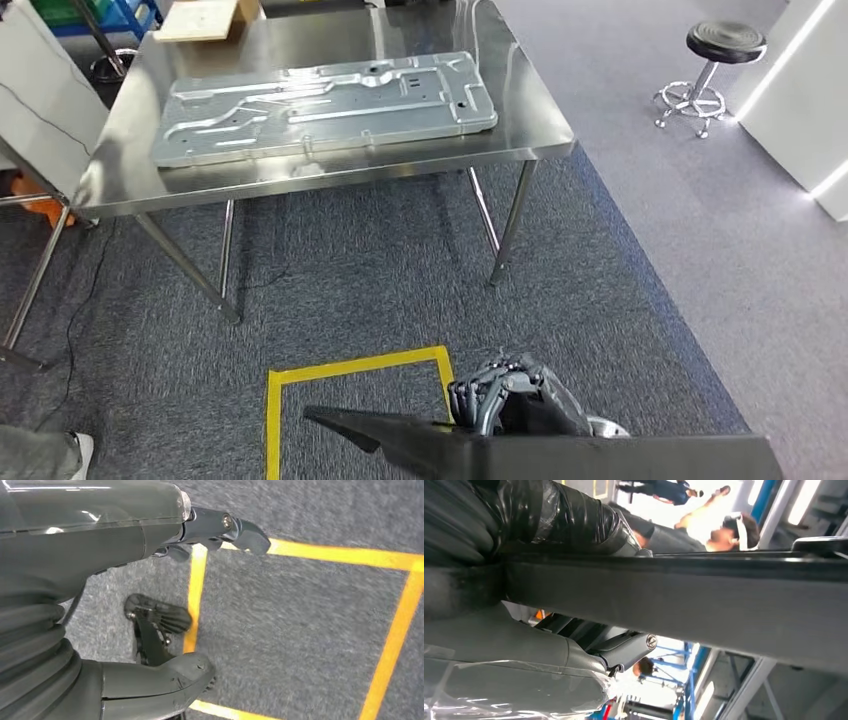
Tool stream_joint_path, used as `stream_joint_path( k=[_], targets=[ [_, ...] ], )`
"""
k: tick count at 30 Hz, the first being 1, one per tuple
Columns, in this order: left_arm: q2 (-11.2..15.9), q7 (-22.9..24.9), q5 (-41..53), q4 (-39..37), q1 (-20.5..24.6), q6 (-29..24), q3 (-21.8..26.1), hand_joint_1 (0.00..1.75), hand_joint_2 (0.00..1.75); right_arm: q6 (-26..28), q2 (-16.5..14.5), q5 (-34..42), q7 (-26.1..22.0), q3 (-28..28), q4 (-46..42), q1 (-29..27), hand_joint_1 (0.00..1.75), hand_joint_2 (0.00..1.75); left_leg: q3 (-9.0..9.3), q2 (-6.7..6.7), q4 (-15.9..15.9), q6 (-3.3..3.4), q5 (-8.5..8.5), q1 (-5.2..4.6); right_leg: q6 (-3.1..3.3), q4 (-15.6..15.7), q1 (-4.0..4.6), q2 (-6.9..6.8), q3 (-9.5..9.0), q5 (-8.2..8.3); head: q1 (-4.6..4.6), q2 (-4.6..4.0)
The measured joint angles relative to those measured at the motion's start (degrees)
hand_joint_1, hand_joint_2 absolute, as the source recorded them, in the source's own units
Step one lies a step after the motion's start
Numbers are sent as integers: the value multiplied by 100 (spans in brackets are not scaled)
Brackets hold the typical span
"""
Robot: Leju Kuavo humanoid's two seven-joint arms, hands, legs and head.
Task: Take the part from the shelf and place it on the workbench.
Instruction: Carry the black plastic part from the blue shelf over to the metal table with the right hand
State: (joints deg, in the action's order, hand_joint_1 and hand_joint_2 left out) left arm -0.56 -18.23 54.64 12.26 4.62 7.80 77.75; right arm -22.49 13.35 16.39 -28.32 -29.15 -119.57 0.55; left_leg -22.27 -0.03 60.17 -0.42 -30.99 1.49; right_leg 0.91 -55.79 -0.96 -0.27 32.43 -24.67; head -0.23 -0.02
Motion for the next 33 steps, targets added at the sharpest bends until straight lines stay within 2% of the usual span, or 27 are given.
stream_joint_path(
  k=[1,2,3,4,5,6,7,9,10,11,12,13,14,15,16,17,18,19,20,21,22,25,26,27,29,31,33],
  targets=[
    [-1,-1,2,0,0,3,0,0,175,-6,0,2,2,2,-1,-4,171,175,-279,-1,417,-4,-55,6,32,12,3,2,-73,-42,-4,0],
    [-2,-4,4,0,-8,6,0,0,175,-13,0,4,4,4,-1,-3,171,175,-589,-2,796,-10,-205,4,55,19,14,9,-145,-111,-5,0],
    [-2,-8,7,0,-24,10,0,0,175,-18,0,7,7,5,0,-4,171,175,-874,-1,1049,-13,-453,1,68,28,25,22,-223,-183,-8,0],
    [-3,-11,7,0,-44,14,0,0,175,-24,0,8,9,6,1,-8,171,175,-1101,-1,1153,-10,-734,-6,74,42,40,40,-320,-258,-7,0],
    [-3,-15,7,0,-62,15,0,0,175,-25,0,9,13,7,3,-9,171,175,-1263,-1,1110,5,-963,-15,77,58,57,55,-435,-337,-7,0],
    [-3,-17,7,0,-78,16,0,0,175,-25,0,9,18,8,4,-11,171,175,-1365,-2,936,40,-1045,-29,76,75,77,66,-558,-417,-7,0],
    [-3,-17,8,0,-92,16,0,0,175,-26,0,9,24,10,5,-11,171,175,-1422,-4,662,93,-892,-47,73,97,96,71,-685,-498,-7,0],
    [8,-17,11,-1,-133,17,1,0,175,-27,0,8,38,16,19,-14,171,175,-1454,-24,49,217,74,-126,45,141,118,100,-911,-656,-8,0],
    [12,-16,13,-2,-151,20,2,0,175,-27,-1,5,44,20,27,-14,171,175,-1422,-40,-161,257,530,-166,20,174,121,121,-1008,-736,-7,0],
    [17,-16,14,-2,-153,19,2,0,175,-27,-1,2,48,26,31,-15,171,175,-1374,-60,-283,277,827,-194,-11,176,122,144,-1093,-784,-7,0],
    [16,-17,14,-2,-135,20,2,0,175,-27,0,0,48,34,27,-12,171,175,-1307,-72,-327,286,861,-206,-44,122,127,163,-1132,-789,-8,0],
    [18,-21,10,-1,-100,17,2,0,175,-27,1,-1,48,44,17,-8,171,175,-1235,-84,-338,307,836,-200,-74,-31,125,154,-1101,-752,-5,0],
    [20,-25,9,0,-62,15,2,0,175,-27,2,0,45,54,8,-6,171,175,-1184,-85,-350,335,795,-190,-108,-302,122,140,-983,-684,-5,0],
    [21,-30,8,0,-36,16,1,0,175,-27,2,1,44,62,3,-6,171,175,-1140,-82,-354,367,751,-187,-138,-647,118,122,-773,-658,-4,0],
    [21,-34,8,0,-24,16,1,0,175,-27,2,3,44,68,3,-12,171,175,-1102,-77,-358,393,705,-182,-167,-1022,110,104,-515,-717,-4,0],
    [20,-37,7,0,-24,14,1,0,175,-28,3,6,44,75,3,-26,171,175,-1064,-72,-356,409,654,-182,-187,-1360,105,91,-245,-877,-4,0],
    [20,-40,6,0,-34,11,2,0,175,-30,4,10,44,83,4,-45,171,175,-1016,-72,-355,415,596,-183,-202,-1618,98,86,11,-1111,-4,0],
    [19,-43,5,-1,-46,8,3,0,175,-31,11,15,45,95,5,-66,171,175,-955,-75,-354,415,534,-183,-211,-1762,90,83,218,-1335,-4,0],
    [17,-46,4,-1,-55,6,4,0,175,-32,20,20,46,110,6,-87,171,175,-877,-82,-353,411,466,-183,-209,-1770,86,80,365,-1483,-3,0],
    [14,-50,3,-2,-63,6,4,0,175,-32,30,24,48,130,7,-104,171,175,-786,-91,-354,407,395,-183,-199,-1634,89,79,444,-1492,-3,0],
    [8,-56,2,-2,-65,8,4,0,175,-30,38,15,49,149,8,-117,171,175,-688,-100,-355,401,322,-184,-172,-1374,100,78,467,-1328,-3,0],
    [-25,-68,3,-5,-63,23,5,0,175,21,74,-163,48,200,14,-158,171,175,-478,-168,-362,340,99,-188,-43,-454,171,209,447,-187,-5,0],
    [-35,-69,3,-7,-55,28,6,0,175,49,93,-248,46,214,17,-171,171,175,-421,-201,-363,310,53,-189,-2,-306,192,246,434,53,-5,0],
    [-42,-72,2,-8,-42,33,7,0,175,70,116,-317,45,229,21,-177,171,175,-378,-224,-338,274,50,-193,36,-254,204,250,402,102,-6,0],
    [-39,-76,0,-7,-33,39,7,0,175,97,158,-390,46,260,22,-171,171,175,-393,-225,-178,223,101,-198,104,-156,178,170,246,67,-5,0],
    [-37,-87,-2,-7,-23,45,7,0,175,104,185,-396,49,289,23,-169,171,175,-659,-153,310,163,82,-190,156,-56,145,106,67,7,-6,0],
    [-38,-100,-4,-7,-15,49,8,0,175,104,190,-373,54,307,24,-173,171,175,-1097,-82,934,99,-183,-158,177,-26,135,62,-53,-96,-6,0]
  ],
)
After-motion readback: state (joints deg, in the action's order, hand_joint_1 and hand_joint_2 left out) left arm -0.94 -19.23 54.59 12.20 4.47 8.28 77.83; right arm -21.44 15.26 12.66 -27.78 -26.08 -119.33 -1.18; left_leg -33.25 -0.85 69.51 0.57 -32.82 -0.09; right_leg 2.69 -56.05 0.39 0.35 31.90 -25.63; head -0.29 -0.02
